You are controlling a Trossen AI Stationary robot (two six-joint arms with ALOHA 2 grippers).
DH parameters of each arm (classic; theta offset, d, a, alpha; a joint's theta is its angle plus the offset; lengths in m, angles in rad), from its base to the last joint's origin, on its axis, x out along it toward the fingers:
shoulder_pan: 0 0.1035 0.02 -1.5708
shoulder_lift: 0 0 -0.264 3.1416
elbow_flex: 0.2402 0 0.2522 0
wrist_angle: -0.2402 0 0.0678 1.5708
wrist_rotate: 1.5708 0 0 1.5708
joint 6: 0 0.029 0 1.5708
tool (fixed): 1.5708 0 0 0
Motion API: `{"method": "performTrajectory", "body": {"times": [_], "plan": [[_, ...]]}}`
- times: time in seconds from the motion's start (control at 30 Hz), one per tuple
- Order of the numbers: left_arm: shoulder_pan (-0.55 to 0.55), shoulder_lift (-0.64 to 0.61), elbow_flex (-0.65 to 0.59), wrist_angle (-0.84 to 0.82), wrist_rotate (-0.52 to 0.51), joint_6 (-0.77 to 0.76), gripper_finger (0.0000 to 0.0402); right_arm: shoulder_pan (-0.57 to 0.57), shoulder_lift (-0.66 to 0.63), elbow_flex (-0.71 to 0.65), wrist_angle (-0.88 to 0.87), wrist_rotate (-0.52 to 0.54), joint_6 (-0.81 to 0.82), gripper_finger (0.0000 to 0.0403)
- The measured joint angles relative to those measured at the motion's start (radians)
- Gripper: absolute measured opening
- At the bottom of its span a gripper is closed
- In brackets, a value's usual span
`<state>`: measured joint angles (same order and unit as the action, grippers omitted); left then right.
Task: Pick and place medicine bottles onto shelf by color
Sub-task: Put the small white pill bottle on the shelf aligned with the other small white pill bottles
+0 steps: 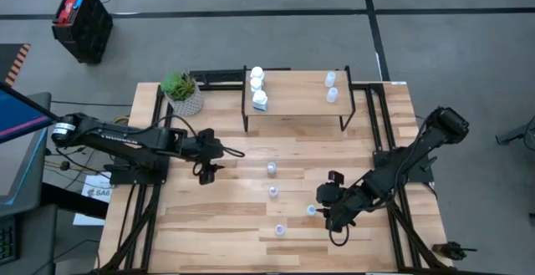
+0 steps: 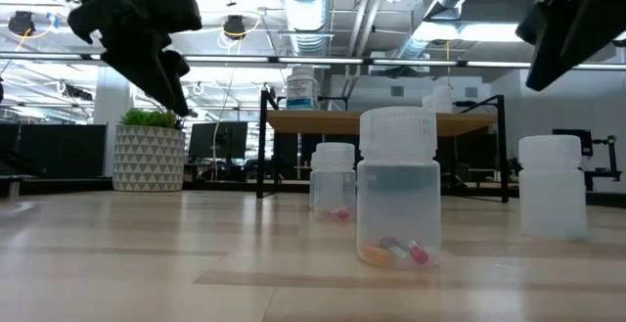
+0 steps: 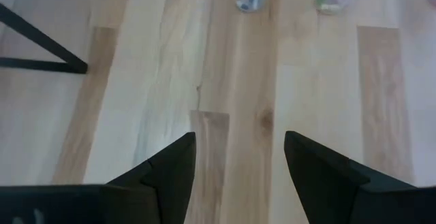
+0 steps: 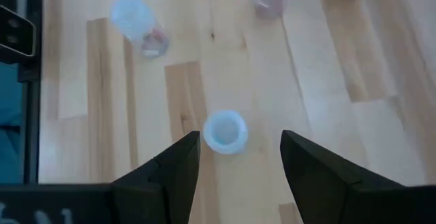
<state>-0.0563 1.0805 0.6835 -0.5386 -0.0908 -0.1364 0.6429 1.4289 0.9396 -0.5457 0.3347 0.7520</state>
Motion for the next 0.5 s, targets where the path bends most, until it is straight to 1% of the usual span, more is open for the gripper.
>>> {"method": "performTrajectory", "body": {"times": [0.1, 0.23, 0.4, 0.5], "plan": [[0.000, 0.000, -0.011, 0.024, -0.002, 0.000, 0.0210, 0.001, 0.000, -0.040, 0.038, -0.005, -0.001, 0.0226], [0.000, 0.000, -0.014, 0.039, -0.003, 0.000, 0.0210, 0.001, -0.001, -0.058, 0.092, -0.006, -0.005, 0.0226], [0.000, 0.000, -0.014, 0.045, -0.004, 0.000, 0.0210, 0.001, 0.000, -0.117, 0.212, -0.006, -0.087, 0.0226], [0.000, 0.000, -0.014, 0.045, -0.004, 0.000, 0.0210, -0.002, 0.000, -0.142, 0.240, -0.006, -0.110, 0.0226]]}}
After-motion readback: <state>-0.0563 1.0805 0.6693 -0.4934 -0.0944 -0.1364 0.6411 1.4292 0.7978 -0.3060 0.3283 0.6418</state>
